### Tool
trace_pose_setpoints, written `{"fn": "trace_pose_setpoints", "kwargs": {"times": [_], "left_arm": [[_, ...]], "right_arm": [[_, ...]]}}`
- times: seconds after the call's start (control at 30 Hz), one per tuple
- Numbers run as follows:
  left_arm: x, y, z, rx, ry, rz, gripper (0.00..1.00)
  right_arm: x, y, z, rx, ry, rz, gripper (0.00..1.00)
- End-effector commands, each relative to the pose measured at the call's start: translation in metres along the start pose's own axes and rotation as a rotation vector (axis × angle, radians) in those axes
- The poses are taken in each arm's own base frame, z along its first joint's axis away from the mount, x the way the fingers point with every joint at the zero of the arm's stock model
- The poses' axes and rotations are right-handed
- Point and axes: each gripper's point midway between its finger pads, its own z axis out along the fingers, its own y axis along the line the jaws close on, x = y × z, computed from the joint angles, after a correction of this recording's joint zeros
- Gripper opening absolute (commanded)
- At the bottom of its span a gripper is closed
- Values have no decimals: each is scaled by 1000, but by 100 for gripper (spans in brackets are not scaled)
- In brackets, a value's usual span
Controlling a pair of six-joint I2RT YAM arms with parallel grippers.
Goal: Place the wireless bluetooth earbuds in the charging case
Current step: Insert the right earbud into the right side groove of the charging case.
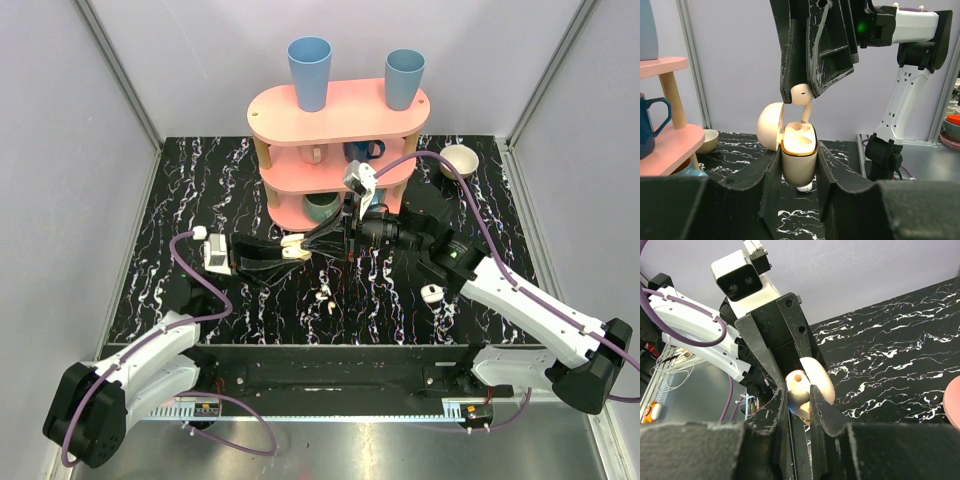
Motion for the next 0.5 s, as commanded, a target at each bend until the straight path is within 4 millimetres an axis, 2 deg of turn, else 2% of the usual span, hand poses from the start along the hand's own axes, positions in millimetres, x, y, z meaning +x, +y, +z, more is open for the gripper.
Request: {"fn": "trace_pose_setpoints", "kwargs": {"times": [0.0,0.47], "left_arm": [[-61,-19,3,55,-211,239,0],[-59,-18,3,54,-201,236,0]], "right_arm": [[-8,0,-2,11,-19,-18,17],[-14,-2,6,10,-72,-14,17]]}}
